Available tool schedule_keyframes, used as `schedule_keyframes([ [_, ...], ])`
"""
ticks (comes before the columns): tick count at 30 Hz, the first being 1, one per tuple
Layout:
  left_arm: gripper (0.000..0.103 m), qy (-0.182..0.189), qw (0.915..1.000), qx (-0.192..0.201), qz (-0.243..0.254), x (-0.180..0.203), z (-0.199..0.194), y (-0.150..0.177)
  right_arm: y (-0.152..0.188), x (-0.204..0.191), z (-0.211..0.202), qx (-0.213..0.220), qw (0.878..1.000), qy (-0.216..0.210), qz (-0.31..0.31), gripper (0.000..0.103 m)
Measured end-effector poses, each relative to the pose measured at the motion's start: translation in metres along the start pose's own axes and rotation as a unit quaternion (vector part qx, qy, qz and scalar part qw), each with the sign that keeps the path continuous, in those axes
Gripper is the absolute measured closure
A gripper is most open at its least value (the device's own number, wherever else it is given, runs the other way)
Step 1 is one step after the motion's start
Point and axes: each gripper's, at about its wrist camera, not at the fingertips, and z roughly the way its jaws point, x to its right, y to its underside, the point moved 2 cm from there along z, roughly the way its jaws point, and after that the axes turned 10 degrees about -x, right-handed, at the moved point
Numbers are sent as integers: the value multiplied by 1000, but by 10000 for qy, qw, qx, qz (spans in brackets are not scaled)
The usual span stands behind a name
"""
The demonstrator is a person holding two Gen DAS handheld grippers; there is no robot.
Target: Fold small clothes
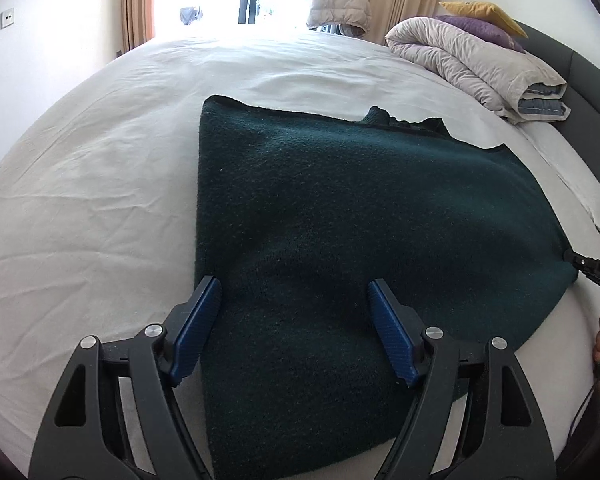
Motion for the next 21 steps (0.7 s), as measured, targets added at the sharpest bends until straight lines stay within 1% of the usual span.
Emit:
schedule_keyframes([
  [1,28,-38,10000,38,0,2,-3,-1,1,3,-5,31,9999,104,132,103],
  [2,28,-27,9999,143,-29,3,-9,-3,2,2,-11,58,9992,309,241,103],
  [3,28,13,9995,305,-84,4,-16,-5,1,-4,-16,91,9989,400,232,103],
  [4,28,56,9989,451,-134,6,-22,-8,-2,-12,-19,151,9988,431,163,100],
  [5,28,100,9984,539,-152,7,-26,-12,-5,-23,-23,220,9989,406,41,94],
  [6,28,119,9983,551,-133,9,-25,-15,-8,-35,-26,279,9991,315,-99,91],
  [7,28,87,9988,464,-88,11,-21,-17,-12,-47,-26,317,9991,168,-241,84],
  [8,28,34,9993,357,-61,12,-15,-19,-17,-61,-24,324,9987,34,-389,75],
  [9,28,15,9996,284,-76,10,-9,-19,-22,-72,-20,318,9981,-2,-529,72],
  [11,28,54,9996,139,-235,5,2,-20,-30,-84,-5,185,9977,-53,-650,70],
  [12,28,139,9993,141,-318,1,3,-19,-34,-85,5,44,9981,-109,-611,70],
  [13,28,200,9989,191,-369,-1,2,-18,-33,-80,16,-129,9984,-61,-546,70],
  [14,28,236,9987,231,-396,-3,0,-18,-33,-72,29,-349,9983,152,-448,70],
  [15,28,303,9982,300,-421,-4,-2,-18,-29,-63,36,-451,9979,245,-387,74],
  [17,28,497,9958,552,-529,-11,-8,-17,-22,-50,32,-272,9988,236,-343,103],
  [19,28,542,9937,720,-665,-17,-12,-18,-16,-38,26,-270,9993,155,-216,103],
  [21,28,547,9932,709,-738,-22,-13,-20,-8,-35,21,-303,9985,393,-220,103],
])
